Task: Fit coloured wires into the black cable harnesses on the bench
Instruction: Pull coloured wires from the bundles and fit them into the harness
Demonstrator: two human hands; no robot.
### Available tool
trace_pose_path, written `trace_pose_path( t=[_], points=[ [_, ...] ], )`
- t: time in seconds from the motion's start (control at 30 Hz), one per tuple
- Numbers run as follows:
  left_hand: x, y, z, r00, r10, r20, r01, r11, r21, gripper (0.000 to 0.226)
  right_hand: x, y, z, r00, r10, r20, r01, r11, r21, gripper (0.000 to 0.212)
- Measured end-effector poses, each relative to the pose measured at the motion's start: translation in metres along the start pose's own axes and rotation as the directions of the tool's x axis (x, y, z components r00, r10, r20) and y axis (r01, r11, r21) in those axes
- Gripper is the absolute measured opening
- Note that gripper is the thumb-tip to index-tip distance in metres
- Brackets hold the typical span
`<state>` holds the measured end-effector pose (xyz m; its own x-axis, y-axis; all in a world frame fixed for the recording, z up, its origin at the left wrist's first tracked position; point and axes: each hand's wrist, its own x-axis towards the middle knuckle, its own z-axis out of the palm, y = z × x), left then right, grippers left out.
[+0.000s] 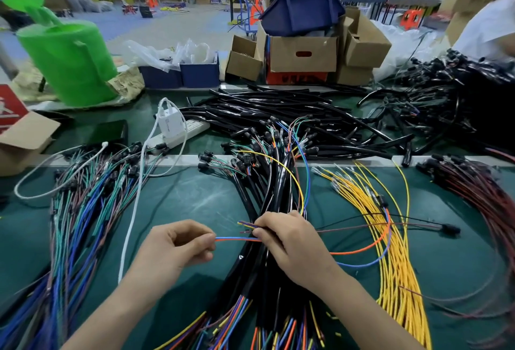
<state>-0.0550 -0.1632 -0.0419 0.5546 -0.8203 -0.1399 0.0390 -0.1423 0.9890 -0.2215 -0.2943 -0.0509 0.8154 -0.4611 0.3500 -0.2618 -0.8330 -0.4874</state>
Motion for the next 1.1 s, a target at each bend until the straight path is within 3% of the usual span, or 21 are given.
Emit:
trace_pose_path(
  t=[0.13, 0.27, 0.37, 0.53, 0.67, 0.8, 1.1],
  points=[
    [-0.003, 0.003, 0.02, 0.998, 0.05, 0.039, -0.051, 0.998, 0.02, 0.018, -0.001, -0.01, 0.002, 0.999, -0.012, -0.039, 0.011, 0.999, -0.032, 0.025],
    [-0.004, 0.003, 0.038, 0.997, 0.034, 0.063, -0.023, 0.985, -0.169, 0.018, -0.005, -0.016, 0.004, 0.992, -0.02, -0.127, 0.01, 0.997, -0.079, 0.028],
    [-0.004, 0.002, 0.039, 0.997, 0.021, 0.073, 0.0, 0.96, -0.279, 0.014, -0.006, -0.015, 0.003, 0.99, 0.021, -0.143, -0.023, 1.0, -0.011, 0.021],
    [-0.003, 0.001, 0.028, 0.994, -0.043, 0.105, 0.084, 0.902, -0.423, 0.029, -0.005, -0.011, 0.005, 0.987, 0.057, -0.149, -0.044, 0.995, 0.089, 0.022],
    [-0.002, -0.002, 0.022, 0.975, -0.163, 0.152, 0.219, 0.821, -0.527, 0.024, -0.004, -0.01, 0.006, 0.984, 0.065, -0.163, -0.049, 0.994, 0.098, 0.022],
    [-0.003, -0.003, 0.021, 0.929, -0.257, 0.266, 0.366, 0.74, -0.565, 0.022, -0.004, -0.01, 0.005, 0.984, 0.067, -0.163, -0.048, 0.992, 0.115, 0.023],
    [-0.002, -0.003, 0.026, 0.909, -0.25, 0.334, 0.404, 0.73, -0.551, 0.022, -0.004, -0.014, 0.005, 0.992, 0.016, -0.124, -0.003, 0.995, 0.099, 0.023]
  ],
)
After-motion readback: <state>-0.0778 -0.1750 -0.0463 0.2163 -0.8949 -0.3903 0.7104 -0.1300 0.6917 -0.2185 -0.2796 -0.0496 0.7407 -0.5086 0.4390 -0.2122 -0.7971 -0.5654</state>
